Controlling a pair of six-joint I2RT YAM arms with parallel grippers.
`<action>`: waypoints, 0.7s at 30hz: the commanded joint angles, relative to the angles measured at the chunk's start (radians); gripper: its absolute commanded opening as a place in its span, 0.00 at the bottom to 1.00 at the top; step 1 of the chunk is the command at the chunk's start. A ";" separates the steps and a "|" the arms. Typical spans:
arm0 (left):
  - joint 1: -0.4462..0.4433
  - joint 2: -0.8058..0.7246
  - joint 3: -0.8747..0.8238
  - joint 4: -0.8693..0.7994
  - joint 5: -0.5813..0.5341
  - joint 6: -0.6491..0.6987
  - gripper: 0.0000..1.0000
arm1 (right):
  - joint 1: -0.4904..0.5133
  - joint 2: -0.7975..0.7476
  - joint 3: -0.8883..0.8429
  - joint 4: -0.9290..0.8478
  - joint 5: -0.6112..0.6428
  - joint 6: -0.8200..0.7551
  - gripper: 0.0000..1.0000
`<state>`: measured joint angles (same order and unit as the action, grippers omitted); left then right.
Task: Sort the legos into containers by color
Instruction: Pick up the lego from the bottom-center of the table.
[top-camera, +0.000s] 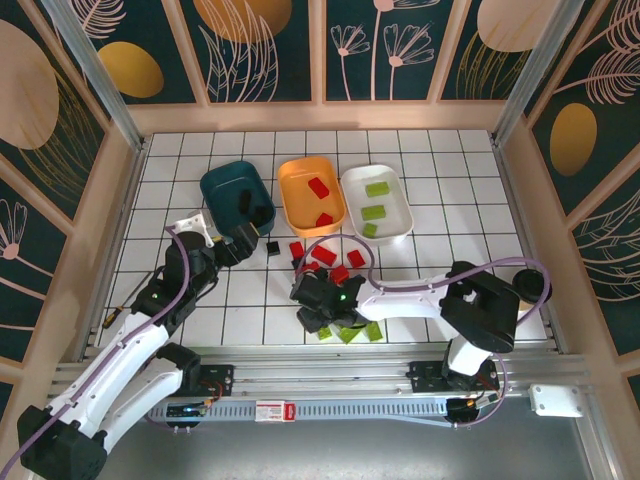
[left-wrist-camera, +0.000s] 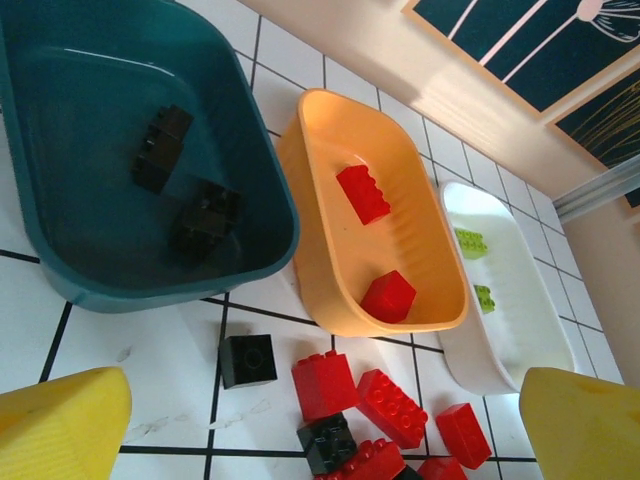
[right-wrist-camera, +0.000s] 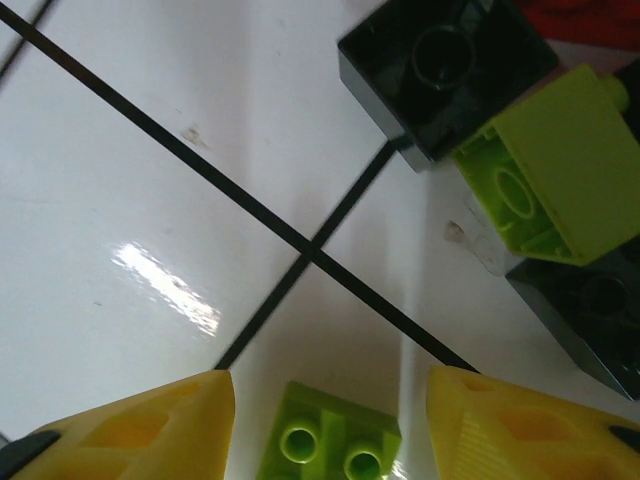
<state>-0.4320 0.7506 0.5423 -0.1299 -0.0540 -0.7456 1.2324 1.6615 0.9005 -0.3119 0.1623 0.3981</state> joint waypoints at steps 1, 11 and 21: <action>0.004 -0.005 -0.016 -0.014 -0.016 -0.001 0.99 | 0.023 0.023 0.042 -0.120 0.069 -0.010 0.53; 0.004 0.001 -0.022 -0.005 -0.023 0.004 0.98 | 0.072 0.094 0.065 -0.149 0.025 -0.034 0.51; 0.004 0.005 0.000 -0.030 -0.020 0.021 0.99 | 0.057 0.018 0.042 0.039 0.073 -0.077 0.22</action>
<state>-0.4320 0.7582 0.5289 -0.1402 -0.0647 -0.7433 1.2968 1.7153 0.9531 -0.3878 0.1928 0.3412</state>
